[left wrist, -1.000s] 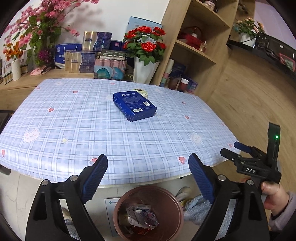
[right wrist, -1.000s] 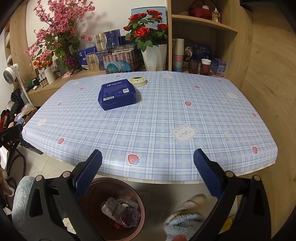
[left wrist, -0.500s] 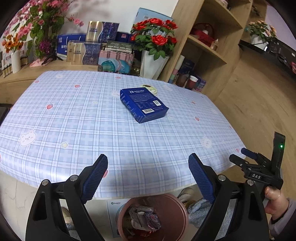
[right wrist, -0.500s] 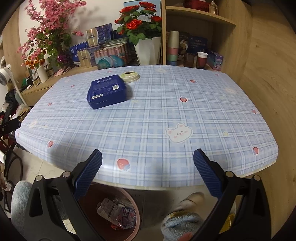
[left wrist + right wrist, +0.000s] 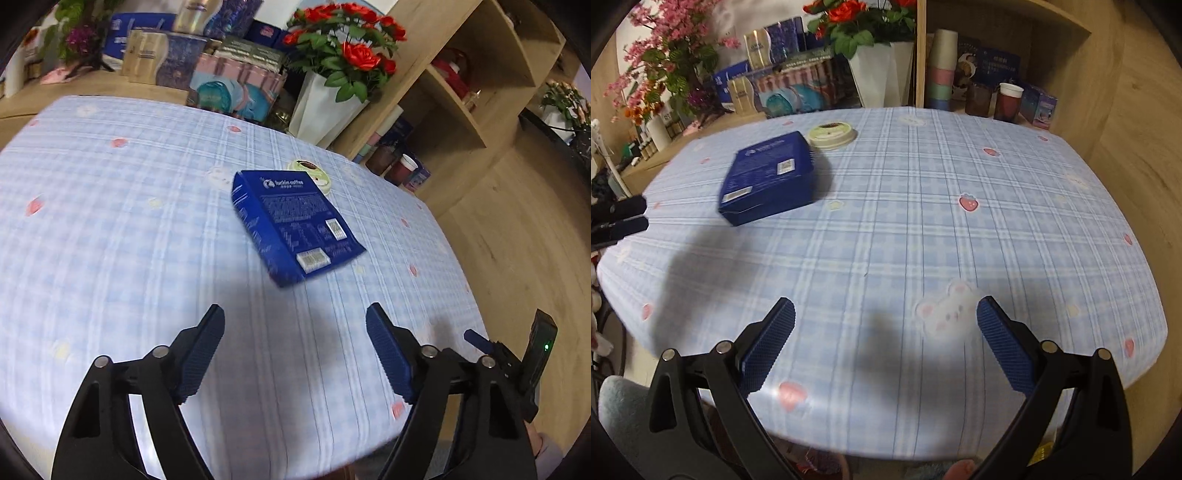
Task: Collect trash
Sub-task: 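Reach the left gripper to the blue Luckin coffee pouch and grasp it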
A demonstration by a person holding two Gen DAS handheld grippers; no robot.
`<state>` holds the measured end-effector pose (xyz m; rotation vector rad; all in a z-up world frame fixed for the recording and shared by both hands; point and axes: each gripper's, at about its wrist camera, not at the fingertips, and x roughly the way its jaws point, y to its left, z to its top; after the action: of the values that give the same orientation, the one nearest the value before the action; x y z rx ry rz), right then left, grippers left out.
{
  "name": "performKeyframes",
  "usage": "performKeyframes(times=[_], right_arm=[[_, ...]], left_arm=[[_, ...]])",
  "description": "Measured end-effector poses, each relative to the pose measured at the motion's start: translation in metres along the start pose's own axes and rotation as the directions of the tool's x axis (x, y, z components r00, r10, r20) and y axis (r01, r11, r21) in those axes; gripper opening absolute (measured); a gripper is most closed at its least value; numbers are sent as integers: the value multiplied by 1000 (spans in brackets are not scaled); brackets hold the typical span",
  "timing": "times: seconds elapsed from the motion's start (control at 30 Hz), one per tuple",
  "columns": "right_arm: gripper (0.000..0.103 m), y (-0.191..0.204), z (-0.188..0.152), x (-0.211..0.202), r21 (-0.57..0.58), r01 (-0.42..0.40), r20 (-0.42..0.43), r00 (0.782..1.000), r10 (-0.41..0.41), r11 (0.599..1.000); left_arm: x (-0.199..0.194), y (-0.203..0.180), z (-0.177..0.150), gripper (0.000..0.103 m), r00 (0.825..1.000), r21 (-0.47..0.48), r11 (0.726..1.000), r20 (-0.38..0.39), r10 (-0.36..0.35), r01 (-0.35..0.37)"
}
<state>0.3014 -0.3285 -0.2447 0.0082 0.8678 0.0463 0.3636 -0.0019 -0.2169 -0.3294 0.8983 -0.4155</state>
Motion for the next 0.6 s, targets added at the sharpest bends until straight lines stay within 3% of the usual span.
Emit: performKeyframes(times=[0.1, 0.33, 0.6], right_arm=[[97, -6, 12, 19, 13, -6, -8, 1000, 6, 1000], [97, -20, 35, 52, 35, -11, -22, 1000, 11, 999], [97, -24, 47, 73, 33, -23, -31, 999, 24, 999]], left_arm=[[32, 4, 19, 71, 999, -4, 1000, -22, -23, 23], [98, 45, 48, 63, 993, -209, 974, -71, -100, 83], [126, 58, 61, 63, 978, -275, 944, -44, -204, 184]])
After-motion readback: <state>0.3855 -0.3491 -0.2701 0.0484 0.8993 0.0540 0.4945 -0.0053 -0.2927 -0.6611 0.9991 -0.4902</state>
